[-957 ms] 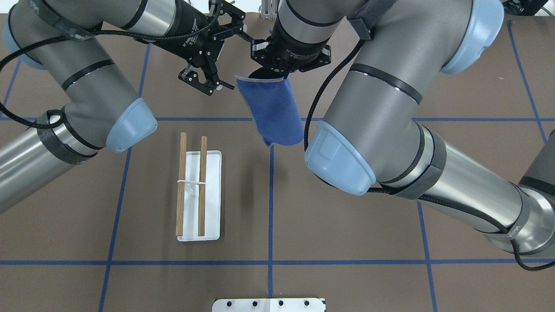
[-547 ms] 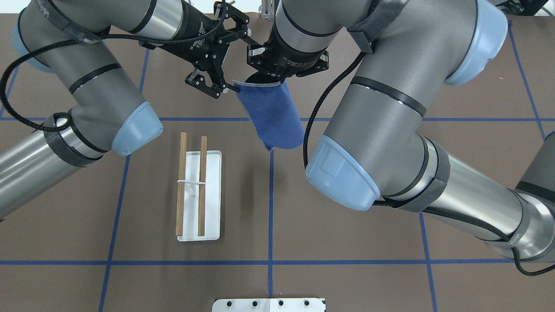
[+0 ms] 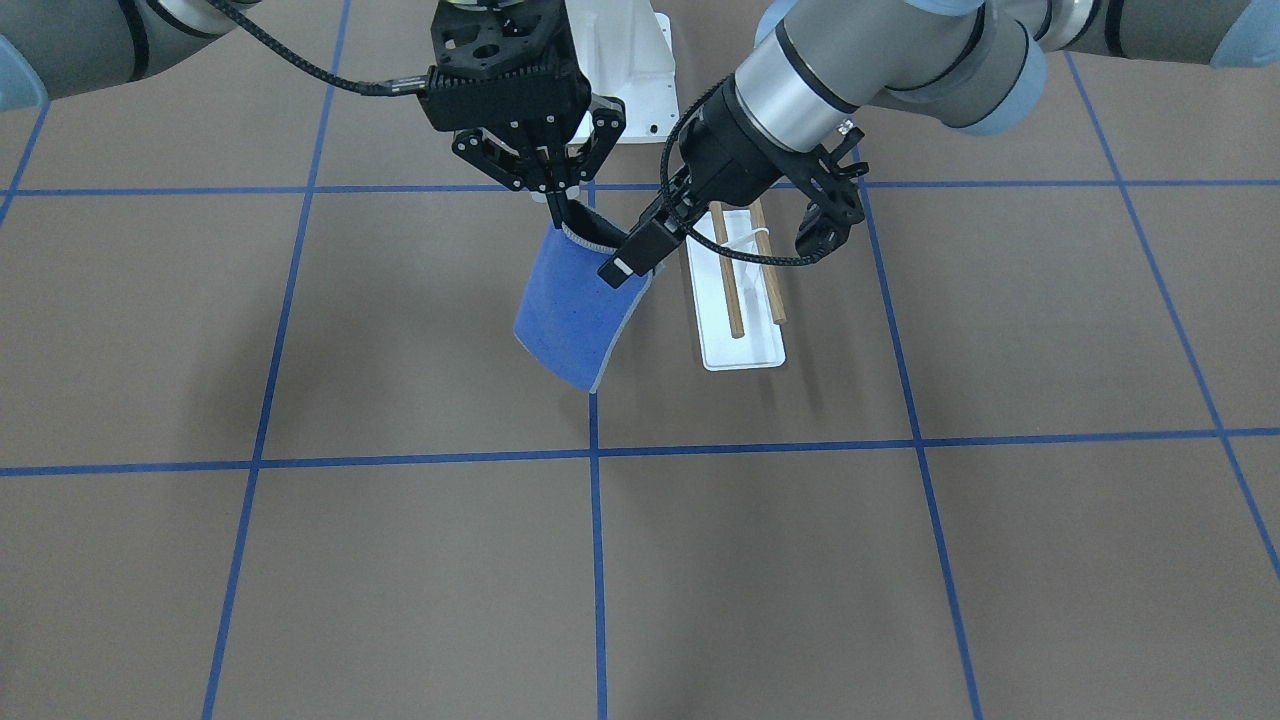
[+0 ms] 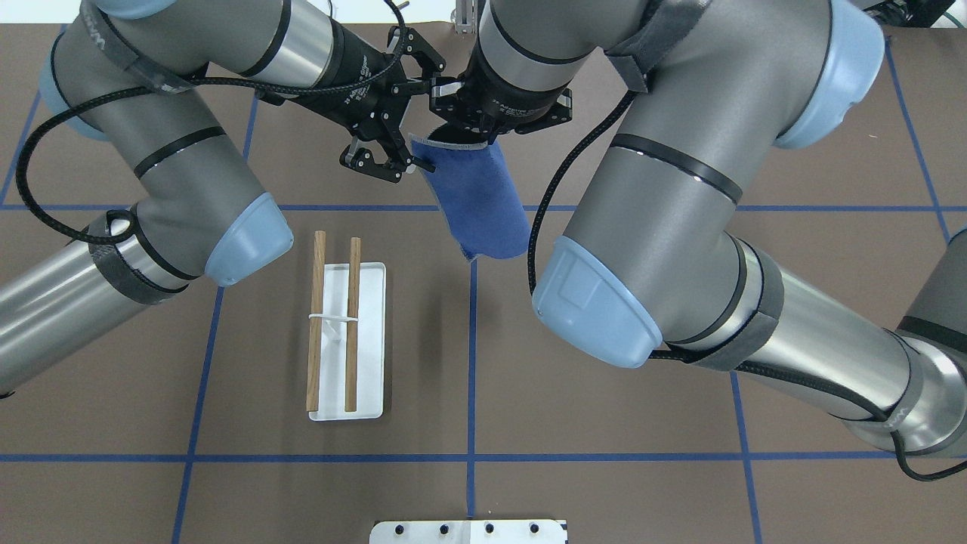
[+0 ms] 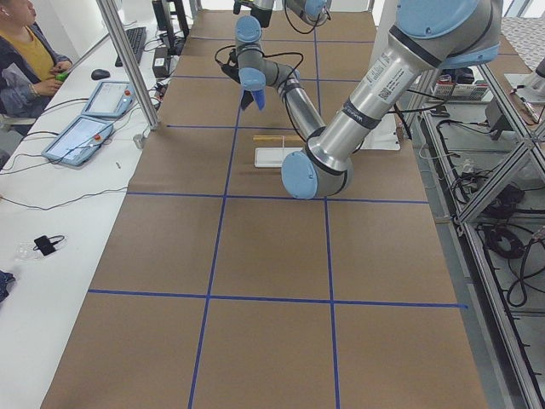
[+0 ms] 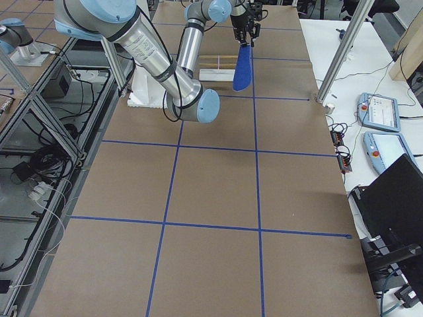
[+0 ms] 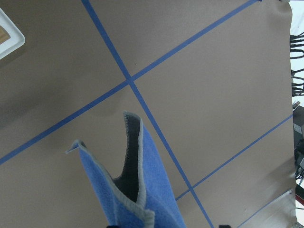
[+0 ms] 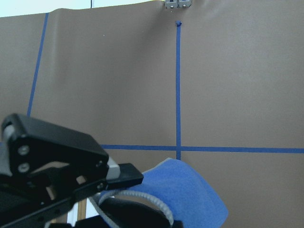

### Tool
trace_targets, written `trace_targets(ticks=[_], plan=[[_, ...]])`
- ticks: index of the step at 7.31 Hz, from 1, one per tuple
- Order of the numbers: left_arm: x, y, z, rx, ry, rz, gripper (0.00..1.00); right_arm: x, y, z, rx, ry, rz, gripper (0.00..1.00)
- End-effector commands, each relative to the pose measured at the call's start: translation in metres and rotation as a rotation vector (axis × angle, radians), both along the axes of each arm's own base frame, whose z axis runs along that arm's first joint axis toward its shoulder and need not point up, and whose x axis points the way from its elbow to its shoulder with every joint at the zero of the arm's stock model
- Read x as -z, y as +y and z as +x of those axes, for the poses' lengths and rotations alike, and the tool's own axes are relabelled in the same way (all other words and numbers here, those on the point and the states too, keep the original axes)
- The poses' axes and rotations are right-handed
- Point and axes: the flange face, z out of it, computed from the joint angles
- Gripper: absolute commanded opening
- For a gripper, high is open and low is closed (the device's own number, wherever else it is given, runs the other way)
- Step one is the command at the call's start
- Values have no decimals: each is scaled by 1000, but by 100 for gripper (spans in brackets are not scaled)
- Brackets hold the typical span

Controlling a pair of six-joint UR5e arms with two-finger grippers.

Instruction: Hang towel on rack

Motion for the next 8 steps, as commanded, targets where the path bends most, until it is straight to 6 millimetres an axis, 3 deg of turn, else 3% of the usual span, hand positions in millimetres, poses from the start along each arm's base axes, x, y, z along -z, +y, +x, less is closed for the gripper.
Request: trace_targets(ticks=[1, 2, 3, 4, 5, 7, 8], plan=[[1, 0, 1, -2, 1, 3, 0, -2, 0, 0, 0, 3, -2, 0], [1, 1, 0, -3, 6, 17, 0, -2, 0, 0, 0, 2, -1, 0], [2, 2, -1, -4, 17, 37, 0, -1, 2, 1, 1, -2, 2, 16], [3, 4, -3, -6, 38, 83, 0, -2, 7, 7, 1, -10, 8, 99], [-2, 7, -7, -18, 51, 213, 0, -14, 20, 23, 1, -26, 22, 100], [-23, 11, -9, -33, 55, 344, 0, -63, 63, 74, 11, -48, 51, 100], [-34, 16, -8, -51, 39, 408, 0, -73, 59, 88, -10, -41, 44, 100]])
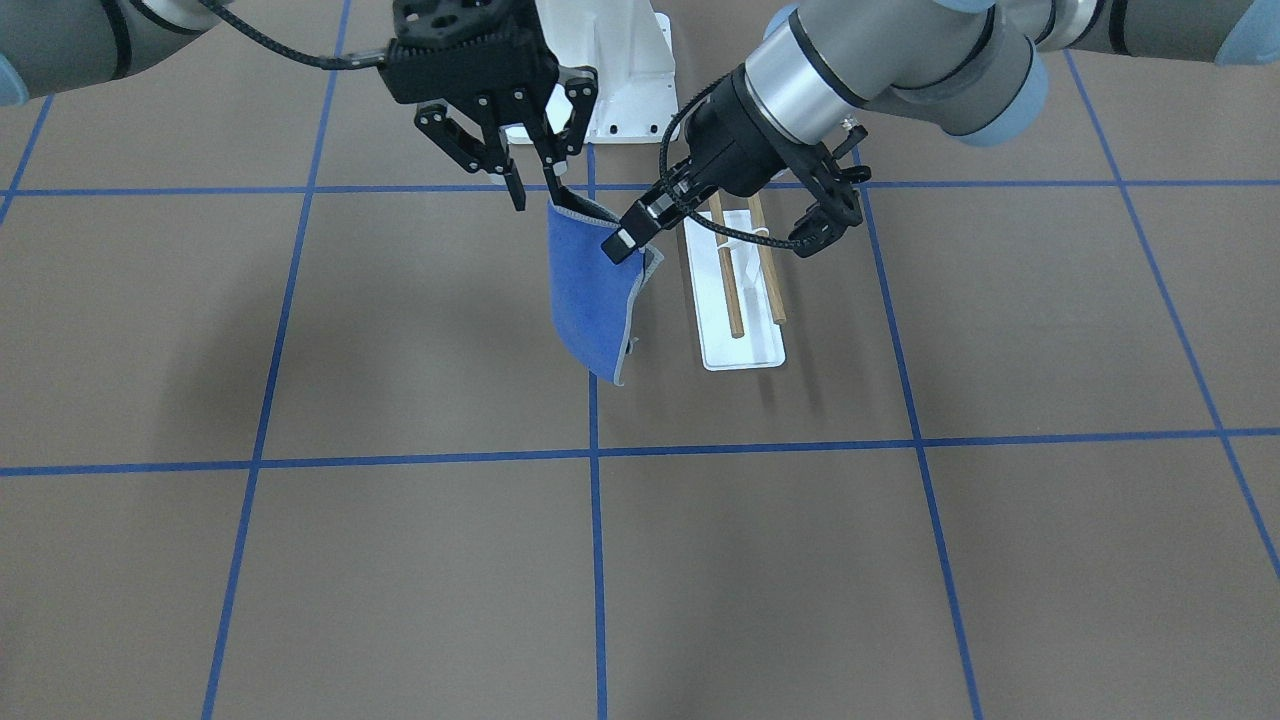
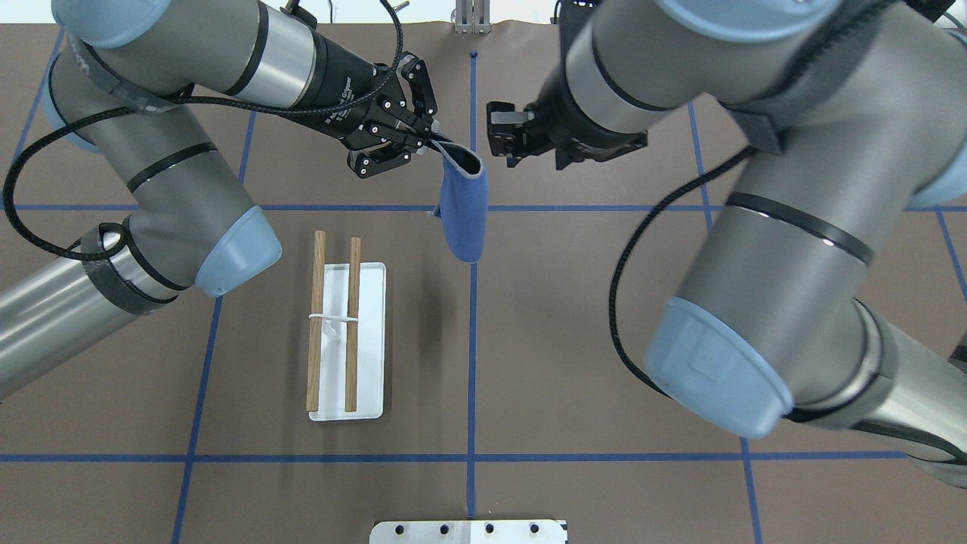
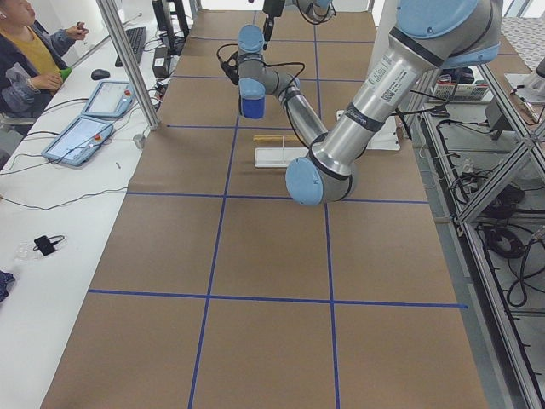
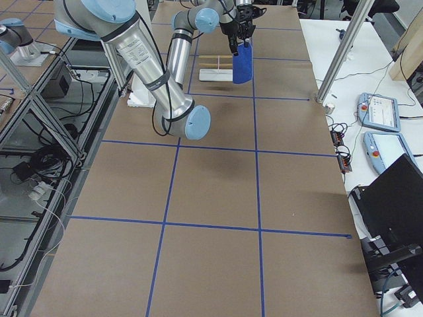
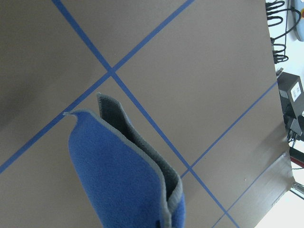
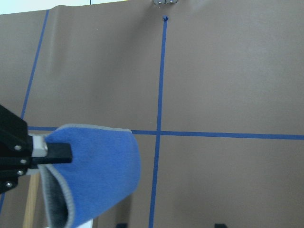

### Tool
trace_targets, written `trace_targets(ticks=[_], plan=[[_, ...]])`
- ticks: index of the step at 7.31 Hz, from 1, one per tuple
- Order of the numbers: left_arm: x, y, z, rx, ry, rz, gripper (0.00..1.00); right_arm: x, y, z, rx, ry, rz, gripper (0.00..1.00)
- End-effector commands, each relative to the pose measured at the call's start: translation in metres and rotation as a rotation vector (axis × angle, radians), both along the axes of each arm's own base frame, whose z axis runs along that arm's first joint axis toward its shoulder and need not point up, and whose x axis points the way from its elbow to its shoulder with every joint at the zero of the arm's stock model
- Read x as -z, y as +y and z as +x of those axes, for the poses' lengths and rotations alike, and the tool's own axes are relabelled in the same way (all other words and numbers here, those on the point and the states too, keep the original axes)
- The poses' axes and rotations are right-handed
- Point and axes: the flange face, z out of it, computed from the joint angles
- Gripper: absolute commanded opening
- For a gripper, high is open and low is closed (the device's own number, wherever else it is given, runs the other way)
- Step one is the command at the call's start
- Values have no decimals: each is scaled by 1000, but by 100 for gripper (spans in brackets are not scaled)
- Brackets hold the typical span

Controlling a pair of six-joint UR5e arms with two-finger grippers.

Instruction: Hang towel on rack

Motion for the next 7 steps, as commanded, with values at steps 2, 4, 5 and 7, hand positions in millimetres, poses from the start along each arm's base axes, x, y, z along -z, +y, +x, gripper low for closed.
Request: trace_targets(ticks=[2, 4, 5, 7], plan=[[-70, 32, -8, -159, 3, 180, 0, -45, 7, 38, -30, 30, -24, 100], [-116, 51, -21, -213, 20, 173, 0, -69, 3, 48, -28, 48, -72, 100], [-135, 60, -28, -243, 27, 177, 0, -82, -5, 63, -25, 48, -107, 100], [-161, 64, -38, -306, 12, 143, 0, -100, -18, 85, -12, 78, -97, 100]])
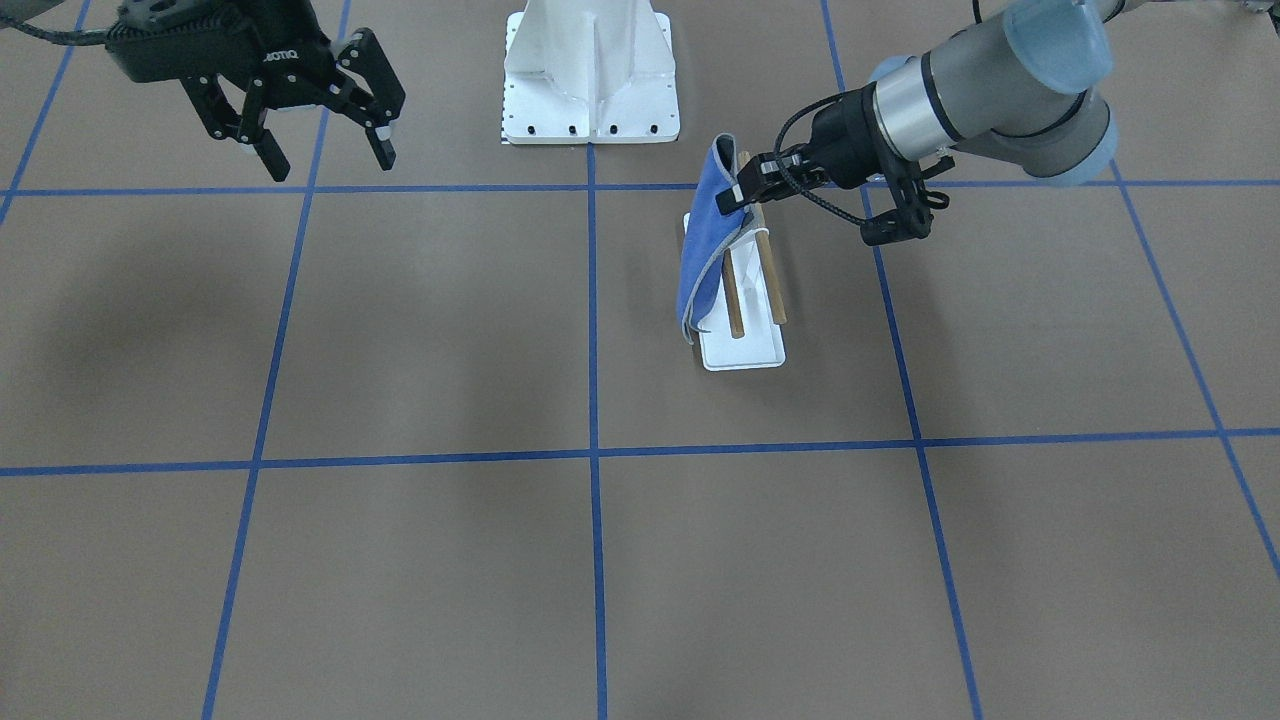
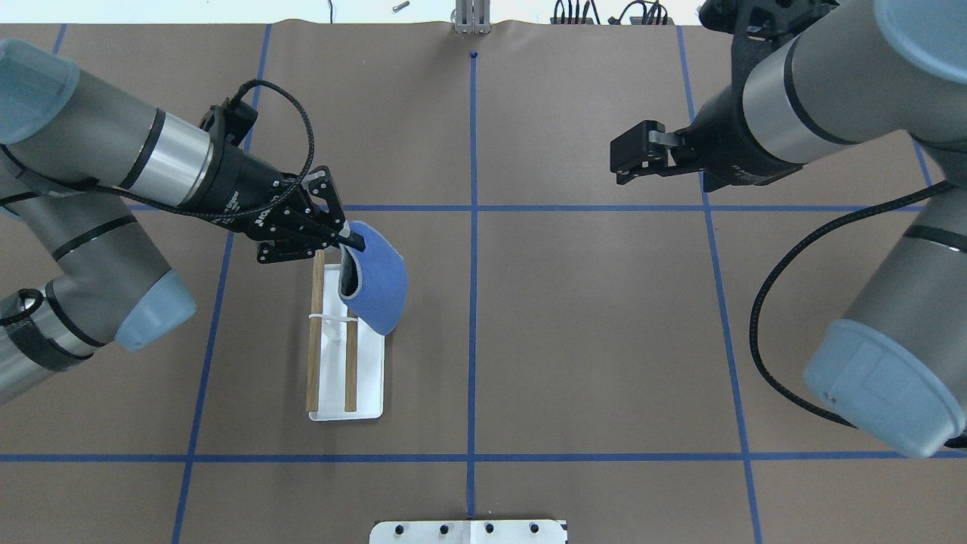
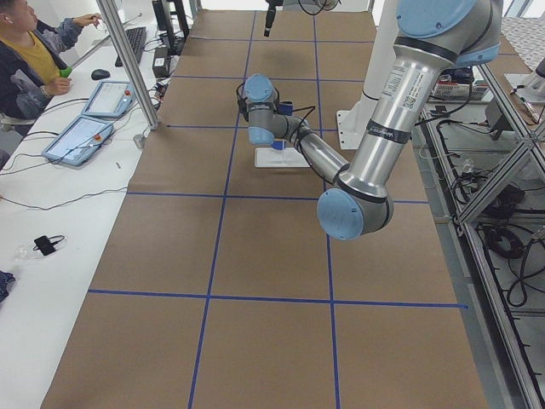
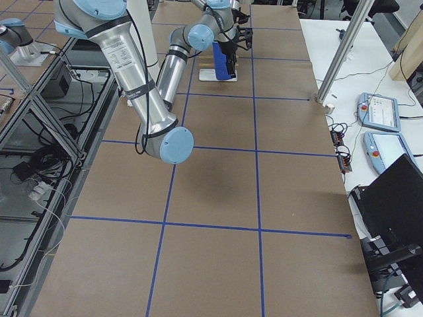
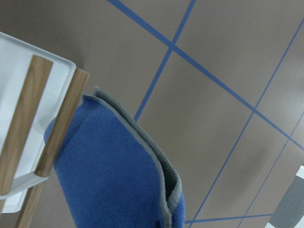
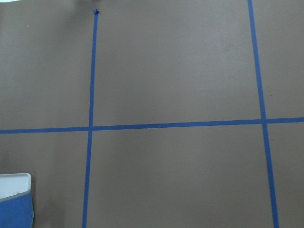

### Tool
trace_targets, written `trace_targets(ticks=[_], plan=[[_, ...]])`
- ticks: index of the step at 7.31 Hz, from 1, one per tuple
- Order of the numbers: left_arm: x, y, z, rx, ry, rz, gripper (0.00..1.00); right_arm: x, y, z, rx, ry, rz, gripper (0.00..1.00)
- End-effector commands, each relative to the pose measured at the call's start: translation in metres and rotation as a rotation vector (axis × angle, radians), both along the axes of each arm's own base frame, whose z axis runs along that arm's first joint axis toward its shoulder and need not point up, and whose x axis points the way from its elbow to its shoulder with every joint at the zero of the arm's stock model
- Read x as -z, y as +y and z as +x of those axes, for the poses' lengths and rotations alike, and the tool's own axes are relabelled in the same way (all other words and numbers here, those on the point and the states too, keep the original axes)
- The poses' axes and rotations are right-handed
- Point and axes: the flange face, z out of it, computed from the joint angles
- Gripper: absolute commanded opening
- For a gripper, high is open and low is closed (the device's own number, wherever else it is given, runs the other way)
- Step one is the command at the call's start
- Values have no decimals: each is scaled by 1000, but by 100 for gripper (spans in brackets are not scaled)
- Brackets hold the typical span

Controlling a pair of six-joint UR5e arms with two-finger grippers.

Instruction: Hang towel on rack

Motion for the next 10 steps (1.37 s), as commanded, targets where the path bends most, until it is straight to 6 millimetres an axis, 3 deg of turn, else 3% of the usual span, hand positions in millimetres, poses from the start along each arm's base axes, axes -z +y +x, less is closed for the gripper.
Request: trace_targets(ticks=[1, 4, 7, 10], plan=[[-30, -3, -19, -7, -28, -29, 0, -13, -11, 18, -2, 18, -1, 100], [-64, -11, -47, 47, -69, -85, 0, -50, -18, 36, 0, 75, -23, 100], [-79, -13, -47, 54, -89, -106, 0, -75, -33, 53, -6, 116, -39, 100], [-92, -12, -46, 52, -105, -118, 0, -80, -41, 64, -6, 113, -48, 100]])
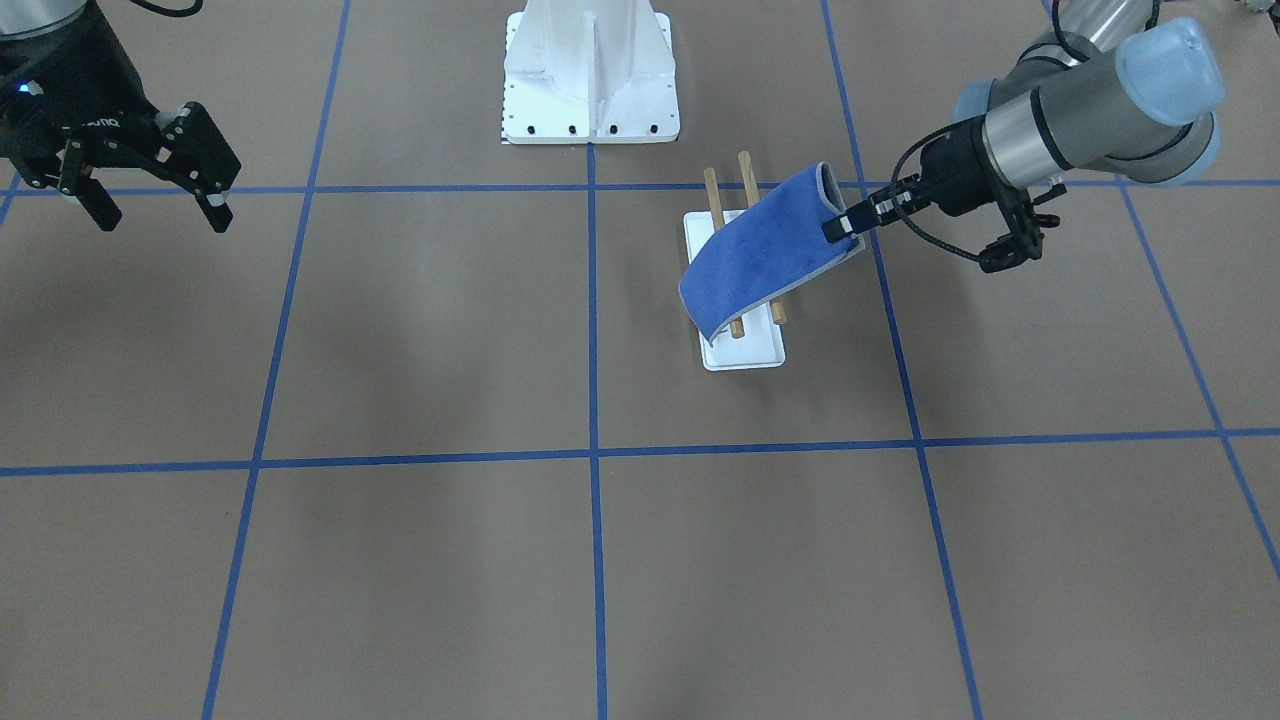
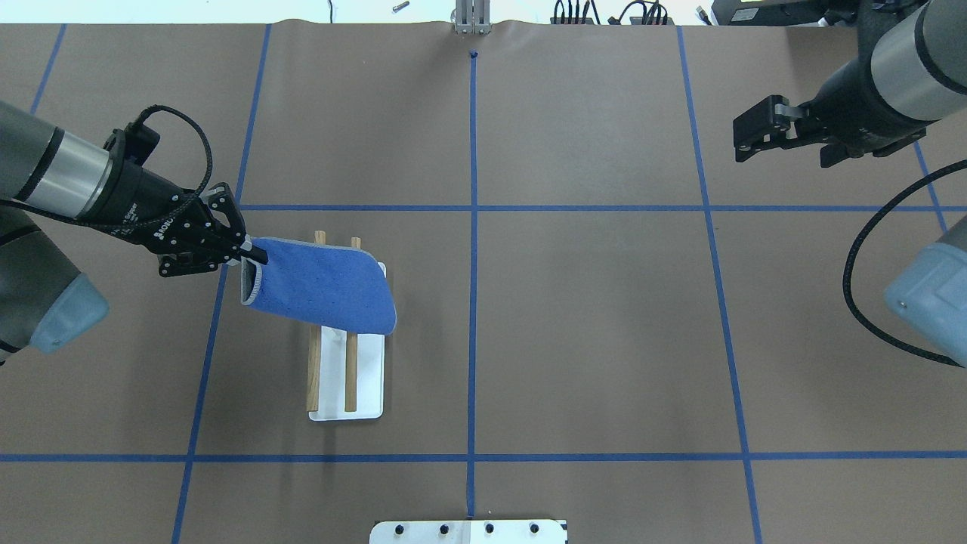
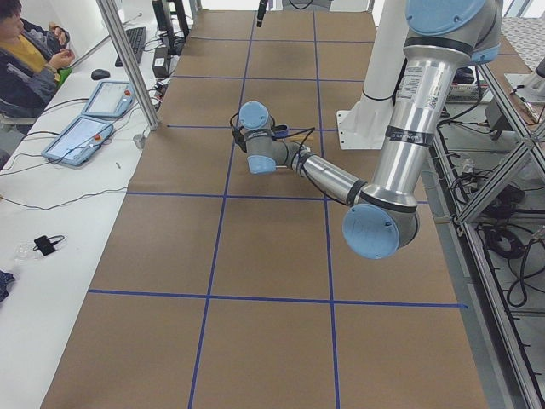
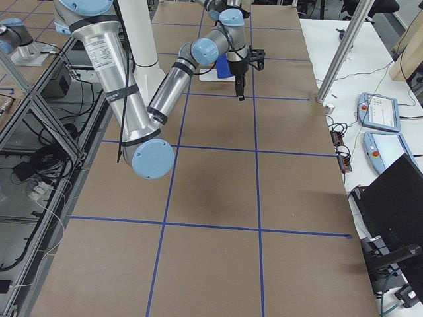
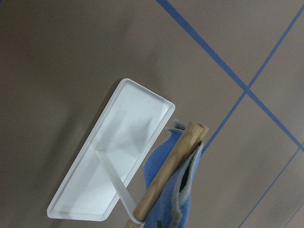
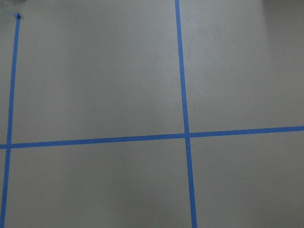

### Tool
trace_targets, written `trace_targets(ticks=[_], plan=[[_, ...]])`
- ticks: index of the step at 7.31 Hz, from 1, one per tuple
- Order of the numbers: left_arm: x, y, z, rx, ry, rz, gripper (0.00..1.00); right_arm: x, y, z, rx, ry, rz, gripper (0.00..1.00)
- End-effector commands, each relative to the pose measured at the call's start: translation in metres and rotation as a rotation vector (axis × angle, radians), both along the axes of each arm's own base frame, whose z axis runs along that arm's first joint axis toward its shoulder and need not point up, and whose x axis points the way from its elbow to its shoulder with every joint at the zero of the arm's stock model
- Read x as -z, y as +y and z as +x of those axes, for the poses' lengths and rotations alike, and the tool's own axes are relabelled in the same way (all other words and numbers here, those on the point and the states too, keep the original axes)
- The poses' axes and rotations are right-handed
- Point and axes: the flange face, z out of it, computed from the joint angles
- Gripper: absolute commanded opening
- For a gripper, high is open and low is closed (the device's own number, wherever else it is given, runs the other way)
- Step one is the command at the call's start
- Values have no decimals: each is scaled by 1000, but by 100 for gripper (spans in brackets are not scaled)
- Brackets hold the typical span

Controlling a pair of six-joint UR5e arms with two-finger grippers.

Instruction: Hang towel on rack

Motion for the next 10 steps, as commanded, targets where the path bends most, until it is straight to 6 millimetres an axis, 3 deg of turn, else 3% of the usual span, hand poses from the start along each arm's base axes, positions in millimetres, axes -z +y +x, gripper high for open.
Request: trace_targets(ticks=[1, 2, 3, 5, 6, 7, 8, 10], plan=[[-12, 0, 0, -1, -14, -13, 0, -5, -6, 8, 4, 4, -2, 100], [-15, -1, 1, -1, -18, -16, 0, -8, -7, 12, 2, 4, -8, 100], [-23, -4, 3, 0, -29, -28, 47, -8, -8, 14, -2, 4, -8, 100], [-52, -6, 5, 2, -27, -25, 73, -8, -10, 21, -4, -12, -18, 100], [-80, -4, 3, 2, -23, -19, 76, -9, -11, 23, -8, -12, -20, 100], [-94, -7, -2, 11, -17, -14, 80, -8, -12, 25, -10, -14, -19, 100], [-90, -15, -14, 37, -12, -8, 95, -9, -13, 31, -13, -25, -27, 100], [-81, -49, -86, 182, 15, 34, 97, -34, -28, 57, 22, 3, -13, 100]])
